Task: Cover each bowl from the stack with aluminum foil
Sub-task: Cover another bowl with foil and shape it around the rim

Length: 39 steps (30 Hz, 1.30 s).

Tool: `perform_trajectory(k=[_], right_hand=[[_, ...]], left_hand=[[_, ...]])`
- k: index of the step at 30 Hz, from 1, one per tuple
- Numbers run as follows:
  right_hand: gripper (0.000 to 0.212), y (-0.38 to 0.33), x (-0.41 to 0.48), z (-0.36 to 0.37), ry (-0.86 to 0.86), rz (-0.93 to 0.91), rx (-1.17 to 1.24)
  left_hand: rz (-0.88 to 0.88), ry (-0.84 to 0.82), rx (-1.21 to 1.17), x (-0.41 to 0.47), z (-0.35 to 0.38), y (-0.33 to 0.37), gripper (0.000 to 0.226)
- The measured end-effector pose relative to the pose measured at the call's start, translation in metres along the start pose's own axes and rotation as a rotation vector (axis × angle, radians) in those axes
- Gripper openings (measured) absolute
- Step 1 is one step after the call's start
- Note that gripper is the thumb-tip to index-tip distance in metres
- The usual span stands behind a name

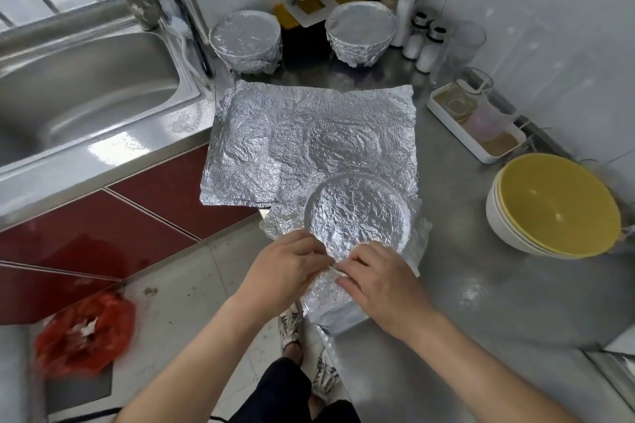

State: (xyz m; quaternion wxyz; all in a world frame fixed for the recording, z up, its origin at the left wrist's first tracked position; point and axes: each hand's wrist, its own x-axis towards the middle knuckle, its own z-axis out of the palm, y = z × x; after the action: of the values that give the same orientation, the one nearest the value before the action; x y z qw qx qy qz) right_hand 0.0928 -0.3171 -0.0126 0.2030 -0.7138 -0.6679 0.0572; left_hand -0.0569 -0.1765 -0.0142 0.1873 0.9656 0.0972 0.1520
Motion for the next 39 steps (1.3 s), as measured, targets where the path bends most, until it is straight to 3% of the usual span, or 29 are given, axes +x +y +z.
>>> perform_trajectory(k=[6, 11, 14, 16, 19, 27, 39], right_hand=[[0.006, -0.005, 0.003, 0.011, 0.058, 0.006, -0.087], [0.015, -0.019, 0.009, 0.020, 0.089, 0.066, -0.109], [0.003, -0.026, 0.014, 0.019, 0.116, 0.136, -0.024], [0.023, -0.026, 0.015, 0.013, 0.109, 0.194, 0.075], [0.028, -0.013, 0.007, 0.004, 0.122, 0.223, 0.210], [0.011, 0.000, -0.007, 0.000, 0.041, -0.010, -0.079], [0.024, -0.023, 0.006, 0.020, 0.154, 0.077, -0.107]], left_hand=[[-0.004, 0.071, -0.006, -0.003, 0.005, -0.001, 0.010], [-0.035, 0.067, -0.029, -0.005, 0.006, -0.008, 0.022], [-0.041, 0.049, -0.018, -0.005, 0.002, -0.013, 0.019], [-0.058, 0.051, -0.013, -0.007, -0.001, -0.012, 0.019], [-0.041, 0.037, -0.002, -0.009, -0.005, -0.007, 0.021], [0.009, 0.052, 0.026, -0.005, 0.005, -0.005, 0.009], [-0.047, 0.083, 0.004, -0.010, 0.003, -0.003, 0.017]])
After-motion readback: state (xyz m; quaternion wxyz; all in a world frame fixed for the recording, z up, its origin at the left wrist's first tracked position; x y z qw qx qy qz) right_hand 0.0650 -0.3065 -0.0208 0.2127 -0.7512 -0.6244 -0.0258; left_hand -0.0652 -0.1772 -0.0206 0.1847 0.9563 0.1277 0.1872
